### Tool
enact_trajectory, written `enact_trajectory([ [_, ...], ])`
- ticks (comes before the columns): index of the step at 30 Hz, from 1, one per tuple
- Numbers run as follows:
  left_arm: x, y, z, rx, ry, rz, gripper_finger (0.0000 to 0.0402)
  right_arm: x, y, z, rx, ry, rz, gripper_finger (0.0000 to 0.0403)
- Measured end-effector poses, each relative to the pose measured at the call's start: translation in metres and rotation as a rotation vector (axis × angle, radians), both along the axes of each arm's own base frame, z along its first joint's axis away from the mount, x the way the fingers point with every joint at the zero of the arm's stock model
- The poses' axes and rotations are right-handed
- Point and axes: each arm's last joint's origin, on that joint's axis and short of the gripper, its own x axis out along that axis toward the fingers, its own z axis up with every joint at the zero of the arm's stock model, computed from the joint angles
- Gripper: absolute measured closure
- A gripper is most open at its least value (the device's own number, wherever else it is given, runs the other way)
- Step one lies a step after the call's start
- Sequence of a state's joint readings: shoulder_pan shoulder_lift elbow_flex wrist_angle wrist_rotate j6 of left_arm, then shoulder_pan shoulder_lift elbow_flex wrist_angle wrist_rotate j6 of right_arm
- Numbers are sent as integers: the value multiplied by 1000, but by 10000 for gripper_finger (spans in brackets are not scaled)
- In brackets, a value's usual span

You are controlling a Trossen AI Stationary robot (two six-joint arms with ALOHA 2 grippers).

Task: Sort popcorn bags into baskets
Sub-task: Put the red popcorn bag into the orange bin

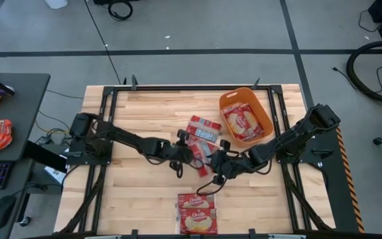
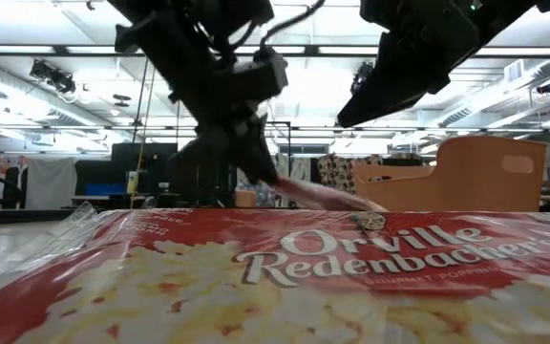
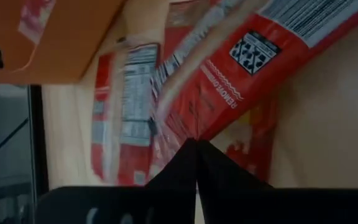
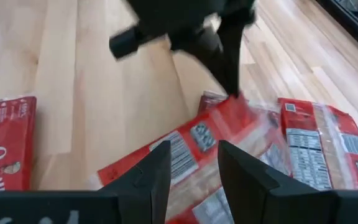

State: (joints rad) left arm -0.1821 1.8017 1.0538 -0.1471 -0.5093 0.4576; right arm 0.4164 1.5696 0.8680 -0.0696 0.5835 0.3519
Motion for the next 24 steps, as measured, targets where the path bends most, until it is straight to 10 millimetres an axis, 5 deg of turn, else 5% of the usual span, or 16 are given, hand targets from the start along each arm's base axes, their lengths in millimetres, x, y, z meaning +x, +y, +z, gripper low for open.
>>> enact_trajectory([
  [6, -3, 3, 16, -9, -33, -13, 399, 0, 1, -1, 11, 17, 31, 266],
  [14, -5, 3, 14, -101, 5, -63, 396, 2, 3, -2, 14, 10, 57, 266],
  [18, -5, -7, 10, -163, 32, -145, 360, 2, 1, -4, 7, 14, 18, 266],
  [24, -3, -26, -11, -29, 92, -237, 275, 2, 1, -4, 12, 3, -5, 266],
])
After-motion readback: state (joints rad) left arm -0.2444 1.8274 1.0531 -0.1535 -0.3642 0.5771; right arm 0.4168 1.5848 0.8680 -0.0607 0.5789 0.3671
